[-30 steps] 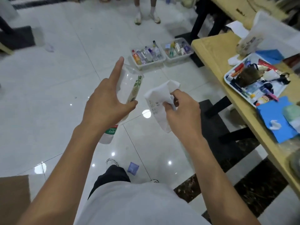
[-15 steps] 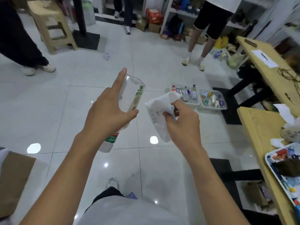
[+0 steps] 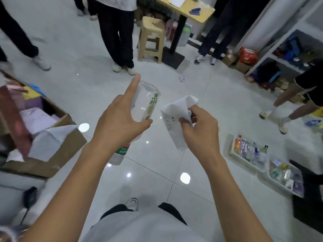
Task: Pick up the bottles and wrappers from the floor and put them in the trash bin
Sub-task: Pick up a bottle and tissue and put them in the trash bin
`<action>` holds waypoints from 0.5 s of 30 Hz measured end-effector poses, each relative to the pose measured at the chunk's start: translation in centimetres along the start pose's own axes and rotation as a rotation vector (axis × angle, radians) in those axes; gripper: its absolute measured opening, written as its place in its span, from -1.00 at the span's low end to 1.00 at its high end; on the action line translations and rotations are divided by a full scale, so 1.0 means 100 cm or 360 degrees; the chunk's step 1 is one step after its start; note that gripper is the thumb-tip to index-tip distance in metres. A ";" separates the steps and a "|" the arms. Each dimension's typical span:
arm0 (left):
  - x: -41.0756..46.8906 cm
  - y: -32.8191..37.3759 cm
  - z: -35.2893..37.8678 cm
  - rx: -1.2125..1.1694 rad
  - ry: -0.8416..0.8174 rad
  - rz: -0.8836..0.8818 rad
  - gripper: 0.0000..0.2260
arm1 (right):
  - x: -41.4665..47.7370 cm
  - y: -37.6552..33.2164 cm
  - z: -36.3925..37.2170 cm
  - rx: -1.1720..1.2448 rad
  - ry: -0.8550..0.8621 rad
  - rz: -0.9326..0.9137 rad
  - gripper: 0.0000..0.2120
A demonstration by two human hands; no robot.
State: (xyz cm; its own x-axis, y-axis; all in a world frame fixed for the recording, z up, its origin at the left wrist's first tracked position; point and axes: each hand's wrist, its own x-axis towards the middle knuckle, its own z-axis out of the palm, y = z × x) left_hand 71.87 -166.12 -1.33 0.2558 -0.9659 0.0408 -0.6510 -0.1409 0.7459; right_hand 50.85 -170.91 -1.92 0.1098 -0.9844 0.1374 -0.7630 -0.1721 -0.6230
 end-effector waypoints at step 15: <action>-0.106 -0.037 -0.057 0.0134 0.0991 -0.0979 -0.04 | 0.050 -0.099 0.112 0.0156 -0.0898 -0.1073 -0.93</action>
State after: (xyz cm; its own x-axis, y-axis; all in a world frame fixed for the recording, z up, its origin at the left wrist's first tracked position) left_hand 75.63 -154.15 -0.73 0.9060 -0.4226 0.0215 -0.3137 -0.6367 0.7044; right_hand 66.07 -174.53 -3.66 0.8345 -0.5389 0.1150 -0.3670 -0.6993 -0.6135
